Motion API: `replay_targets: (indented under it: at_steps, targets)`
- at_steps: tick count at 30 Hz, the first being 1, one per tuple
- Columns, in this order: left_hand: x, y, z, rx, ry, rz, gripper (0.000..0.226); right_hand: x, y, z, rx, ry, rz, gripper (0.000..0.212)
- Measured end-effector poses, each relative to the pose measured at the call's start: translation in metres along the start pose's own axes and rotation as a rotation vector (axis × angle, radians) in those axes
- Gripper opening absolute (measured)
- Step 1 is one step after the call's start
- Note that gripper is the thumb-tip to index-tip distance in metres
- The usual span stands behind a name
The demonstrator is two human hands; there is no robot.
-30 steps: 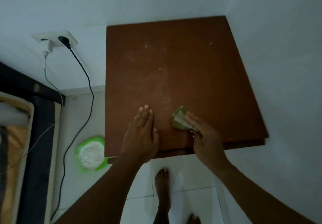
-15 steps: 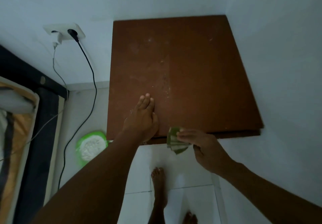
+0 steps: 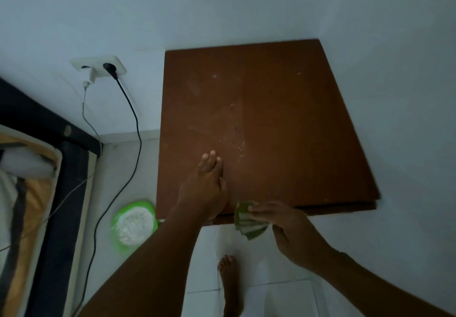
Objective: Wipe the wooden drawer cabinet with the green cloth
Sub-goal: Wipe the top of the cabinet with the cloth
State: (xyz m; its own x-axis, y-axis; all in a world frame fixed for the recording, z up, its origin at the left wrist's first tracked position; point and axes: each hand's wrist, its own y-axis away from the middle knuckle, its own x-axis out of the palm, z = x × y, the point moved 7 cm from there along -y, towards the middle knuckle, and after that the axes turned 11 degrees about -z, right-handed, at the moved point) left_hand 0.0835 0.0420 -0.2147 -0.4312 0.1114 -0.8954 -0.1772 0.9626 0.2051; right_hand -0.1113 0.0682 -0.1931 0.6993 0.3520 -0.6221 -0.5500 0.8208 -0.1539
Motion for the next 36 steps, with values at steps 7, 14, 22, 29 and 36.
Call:
replay_targets:
  at_steps: [7, 14, 22, 29, 36]
  targets:
    - [-0.026, -0.08, -0.036, 0.144, -0.018, -0.2, 0.054, -0.097, -0.199, -0.099, 0.197, 0.317, -0.344, 0.049]
    - [-0.01, -0.145, -0.04, 0.222, 0.021, -0.131, 0.067, -0.048, -0.122, -0.059, 0.03, 0.044, -0.13, 0.043]
    - [-0.001, -0.141, -0.036, 0.213, 0.068, -0.185, 0.078, -0.167, -0.351, -0.213, 0.264, 0.411, -0.358, 0.056]
    - [-0.002, -0.143, -0.033, 0.206, 0.079, -0.11, 0.076, -0.096, -0.248, -0.157, 0.107, 0.365, -0.3, 0.05]
    - [-0.006, -0.14, -0.038, 0.196, 0.076, -0.041, 0.075, -0.071, -0.136, -0.065, 0.09, 0.146, -0.158, 0.041]
